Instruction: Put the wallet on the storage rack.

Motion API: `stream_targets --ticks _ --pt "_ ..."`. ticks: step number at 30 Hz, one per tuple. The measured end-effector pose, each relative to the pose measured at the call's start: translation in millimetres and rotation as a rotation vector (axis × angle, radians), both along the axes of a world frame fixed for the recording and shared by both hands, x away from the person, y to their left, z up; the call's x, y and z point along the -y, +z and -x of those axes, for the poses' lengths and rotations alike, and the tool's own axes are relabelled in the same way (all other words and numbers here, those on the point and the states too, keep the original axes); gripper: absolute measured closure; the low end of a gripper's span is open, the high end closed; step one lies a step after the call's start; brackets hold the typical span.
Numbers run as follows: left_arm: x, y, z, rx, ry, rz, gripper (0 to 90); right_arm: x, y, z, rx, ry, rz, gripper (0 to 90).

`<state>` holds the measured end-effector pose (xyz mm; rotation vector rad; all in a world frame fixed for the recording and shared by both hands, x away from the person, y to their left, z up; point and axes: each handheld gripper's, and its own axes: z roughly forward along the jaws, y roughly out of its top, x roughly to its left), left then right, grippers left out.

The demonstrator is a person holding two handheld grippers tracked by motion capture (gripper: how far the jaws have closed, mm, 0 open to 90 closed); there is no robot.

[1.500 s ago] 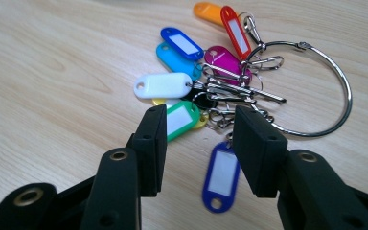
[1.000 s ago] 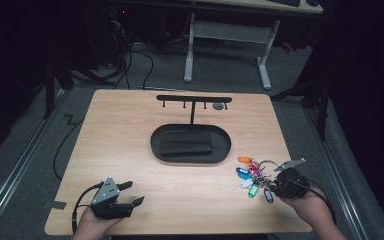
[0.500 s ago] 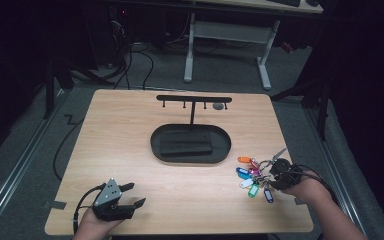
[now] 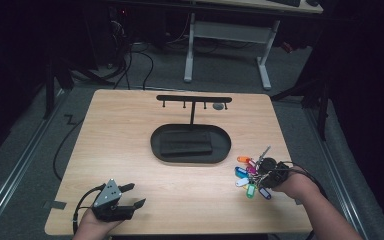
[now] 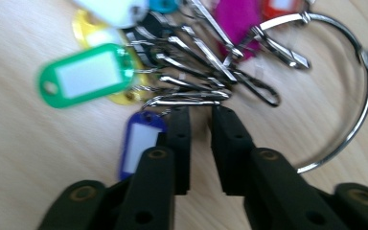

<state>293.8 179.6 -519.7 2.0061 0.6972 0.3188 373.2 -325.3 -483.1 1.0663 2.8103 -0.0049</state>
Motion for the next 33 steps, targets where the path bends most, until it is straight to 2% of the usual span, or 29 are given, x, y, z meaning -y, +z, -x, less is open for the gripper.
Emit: stream_targets --ticks 5,9,12,14,18,23,26,27,30,33 --pt "1.8 0.2 0.5 0.000 -0.011 -0.004 33.2 -12.6 -0.7 4.5 -0.012 0.021 -0.024 82.4" --pt "3.3 1.2 -1.4 -0.023 -0.028 -0.011 34.5 -7.9 0.9 4.0 -0.018 0.001 -0.016 75.3" --pt "3.9 2.6 -1.7 -0.022 -0.040 0.000 35.6 -5.2 -2.2 3.9 -0.029 0.003 -0.007 66.6" --pt "4.5 2.6 -1.1 -0.018 -0.053 0.002 35.7 -5.0 -2.9 3.2 -0.025 -0.010 -0.007 64.7" --pt "6.9 1.4 -1.3 -0.019 -0.069 -0.014 35.7 -5.7 -2.8 2.0 -0.027 0.002 -0.009 67.0" --pt "8.9 1.0 -0.8 -0.011 -0.078 -0.021 35.9 -9.1 -2.8 2.2 -0.048 0.009 -0.014 77.2" --pt "8.6 1.1 0.0 -0.008 -0.077 -0.025 36.0 -8.0 -2.5 2.2 -0.058 0.021 -0.004 74.9" --pt "8.3 1.0 0.0 -0.008 -0.076 -0.023 36.1 -7.3 -0.8 2.6 -0.054 0.029 0.009 74.9" --pt "8.4 0.2 -0.5 -0.010 -0.075 -0.027 36.1 0.2 9.0 -0.2 -0.030 0.008 -0.004 75.0" --pt "9.2 -0.7 -1.0 -0.015 -0.076 -0.029 36.1 6.9 14.7 -4.6 -0.015 0.007 0.013 73.4"
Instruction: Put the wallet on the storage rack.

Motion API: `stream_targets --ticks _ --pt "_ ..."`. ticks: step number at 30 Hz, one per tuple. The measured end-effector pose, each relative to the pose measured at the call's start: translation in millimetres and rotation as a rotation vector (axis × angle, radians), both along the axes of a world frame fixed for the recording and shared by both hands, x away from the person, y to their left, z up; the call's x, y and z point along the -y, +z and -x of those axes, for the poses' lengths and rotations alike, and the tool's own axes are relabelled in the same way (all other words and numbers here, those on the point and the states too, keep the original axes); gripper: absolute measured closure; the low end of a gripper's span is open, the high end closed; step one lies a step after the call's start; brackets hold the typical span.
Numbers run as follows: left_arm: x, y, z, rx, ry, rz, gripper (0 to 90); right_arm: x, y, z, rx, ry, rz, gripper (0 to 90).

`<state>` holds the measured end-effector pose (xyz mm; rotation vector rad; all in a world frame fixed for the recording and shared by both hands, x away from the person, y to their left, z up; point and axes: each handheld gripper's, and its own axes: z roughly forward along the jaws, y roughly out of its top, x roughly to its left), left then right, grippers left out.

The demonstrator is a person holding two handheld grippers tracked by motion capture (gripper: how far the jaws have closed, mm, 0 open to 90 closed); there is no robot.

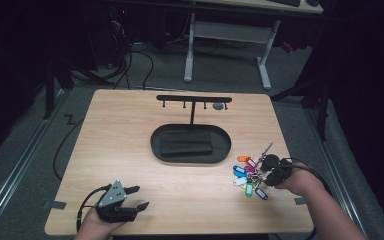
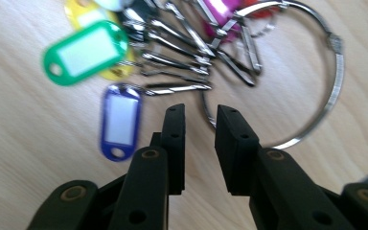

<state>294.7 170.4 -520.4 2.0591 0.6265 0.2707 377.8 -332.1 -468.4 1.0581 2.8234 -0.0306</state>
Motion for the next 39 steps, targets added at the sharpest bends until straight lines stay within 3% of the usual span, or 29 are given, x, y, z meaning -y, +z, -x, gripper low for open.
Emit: stream_targets --ticks 7,10,13,17,21,29,33,39 --pt "-0.1 -0.1 0.2 0.004 -0.004 -0.005 36.3 -2.0 -15.2 -10.9 -0.054 0.029 0.027 68.4" --pt "-1.0 -0.3 0.5 0.006 -0.007 0.001 36.3 -2.7 -17.5 -13.1 -0.077 -0.017 -0.021 73.8" --pt "-1.3 0.0 1.4 0.007 -0.010 0.000 36.4 -2.6 -17.9 -11.4 -0.095 -0.012 -0.044 83.3" --pt "0.1 0.8 2.6 0.012 -0.015 -0.006 36.4 -9.6 -18.0 -7.2 -0.086 0.039 -0.006 87.0" --pt "1.7 0.2 3.0 0.017 -0.019 -0.013 36.3 -15.4 -16.8 -3.5 -0.105 0.051 0.039 87.3" --pt "3.2 -0.1 2.6 0.013 -0.023 -0.016 36.4 -24.1 21.5 9.6 -0.049 0.076 0.003 87.2" --pt "4.2 0.4 2.6 0.019 -0.026 -0.017 36.4 -28.0 37.8 17.6 -0.020 0.111 0.025 87.3" --pt "5.3 -0.3 1.8 0.019 -0.029 -0.026 36.4 -30.3 65.1 22.0 0.012 0.118 0.059 87.7"
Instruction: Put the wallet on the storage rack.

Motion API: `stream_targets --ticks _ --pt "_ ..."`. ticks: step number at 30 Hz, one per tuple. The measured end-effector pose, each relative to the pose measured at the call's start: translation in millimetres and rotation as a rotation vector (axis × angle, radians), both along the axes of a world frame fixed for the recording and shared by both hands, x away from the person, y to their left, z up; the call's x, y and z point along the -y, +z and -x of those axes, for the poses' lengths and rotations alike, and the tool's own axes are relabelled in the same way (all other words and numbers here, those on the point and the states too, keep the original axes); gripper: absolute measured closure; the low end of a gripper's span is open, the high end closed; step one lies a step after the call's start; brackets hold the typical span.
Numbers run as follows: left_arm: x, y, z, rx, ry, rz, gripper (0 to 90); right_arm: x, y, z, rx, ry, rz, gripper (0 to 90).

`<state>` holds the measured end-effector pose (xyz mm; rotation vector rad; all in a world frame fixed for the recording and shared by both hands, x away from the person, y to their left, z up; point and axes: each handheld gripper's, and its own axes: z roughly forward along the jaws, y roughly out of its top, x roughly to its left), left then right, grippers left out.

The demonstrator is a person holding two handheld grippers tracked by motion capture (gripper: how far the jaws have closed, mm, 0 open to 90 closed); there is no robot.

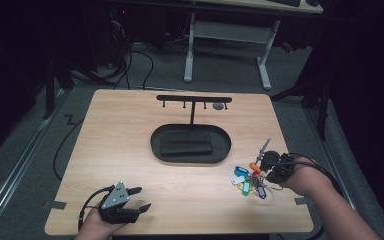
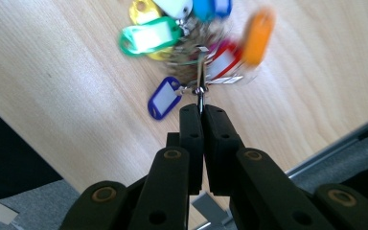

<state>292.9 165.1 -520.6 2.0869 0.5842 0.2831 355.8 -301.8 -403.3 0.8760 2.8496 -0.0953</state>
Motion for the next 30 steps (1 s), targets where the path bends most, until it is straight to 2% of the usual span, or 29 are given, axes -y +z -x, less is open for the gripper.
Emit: stream_targets --ticks 5,9,12,18,30 --pt "-0.3 0.3 0.2 0.002 -0.001 0.000 36.4 -1.6 18.4 3.4 0.021 -0.005 -0.004 87.7" --pt "-0.3 0.5 0.6 0.004 -0.001 0.003 36.4 -3.3 26.4 5.7 0.033 -0.006 0.005 87.7" --pt "-0.2 0.6 0.8 0.006 -0.001 0.003 36.4 -3.3 29.8 6.4 0.014 -0.014 -0.021 87.7" --pt "-0.7 0.4 0.5 0.005 0.002 0.006 36.4 -4.0 39.5 6.0 0.013 -0.026 -0.021 87.9" --pt "-2.1 0.7 0.9 0.006 0.002 0.009 36.4 -12.0 88.7 4.6 0.042 -0.064 -0.080 87.8"
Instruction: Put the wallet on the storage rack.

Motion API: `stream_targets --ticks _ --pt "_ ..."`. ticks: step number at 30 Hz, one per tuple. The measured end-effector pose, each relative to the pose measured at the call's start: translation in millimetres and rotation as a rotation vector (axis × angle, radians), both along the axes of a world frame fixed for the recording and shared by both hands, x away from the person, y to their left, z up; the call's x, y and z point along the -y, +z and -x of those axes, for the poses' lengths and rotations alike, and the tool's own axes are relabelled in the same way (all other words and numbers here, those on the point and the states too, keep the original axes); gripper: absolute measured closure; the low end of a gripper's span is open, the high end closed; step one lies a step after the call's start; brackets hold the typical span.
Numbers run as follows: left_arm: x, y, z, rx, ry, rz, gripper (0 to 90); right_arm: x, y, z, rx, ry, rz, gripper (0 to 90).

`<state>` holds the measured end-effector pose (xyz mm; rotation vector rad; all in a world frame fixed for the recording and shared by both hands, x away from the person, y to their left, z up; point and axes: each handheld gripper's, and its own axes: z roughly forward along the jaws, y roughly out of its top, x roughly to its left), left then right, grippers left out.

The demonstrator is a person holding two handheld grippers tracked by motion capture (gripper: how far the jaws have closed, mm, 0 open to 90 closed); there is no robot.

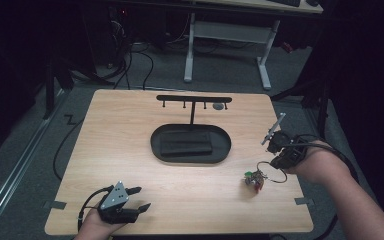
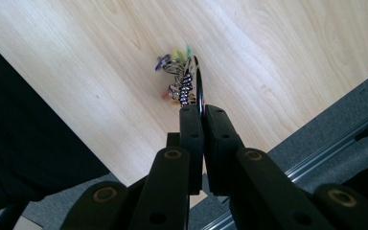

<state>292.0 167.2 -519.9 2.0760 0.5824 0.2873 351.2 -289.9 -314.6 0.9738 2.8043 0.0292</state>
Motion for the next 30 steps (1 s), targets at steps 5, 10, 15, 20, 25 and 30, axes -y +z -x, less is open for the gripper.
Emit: stream_targets --ticks 5,10,15,20,25,30 --pt "-1.9 0.7 0.3 0.022 0.029 0.007 36.3 -3.4 15.2 -0.1 -0.003 -0.009 -0.019 87.8" --pt "-7.9 2.5 -2.0 0.048 0.119 0.012 33.1 -6.6 27.1 -0.3 -0.004 -0.020 -0.040 87.8" --pt "-14.6 1.1 -5.8 0.044 0.205 0.005 30.6 -6.7 33.9 -1.9 0.005 -0.039 -0.059 87.7" --pt "-20.6 -0.8 -7.9 0.025 0.233 0.016 26.9 -5.1 36.1 -7.4 0.016 -0.050 -0.065 87.8" --pt "-21.8 0.0 -6.1 0.033 0.230 0.022 28.7 -5.9 35.9 -15.9 0.019 -0.060 -0.069 87.8" --pt "-21.1 -0.5 -6.6 0.027 0.214 0.013 28.3 -8.9 34.7 -26.9 0.022 -0.058 -0.070 87.7"
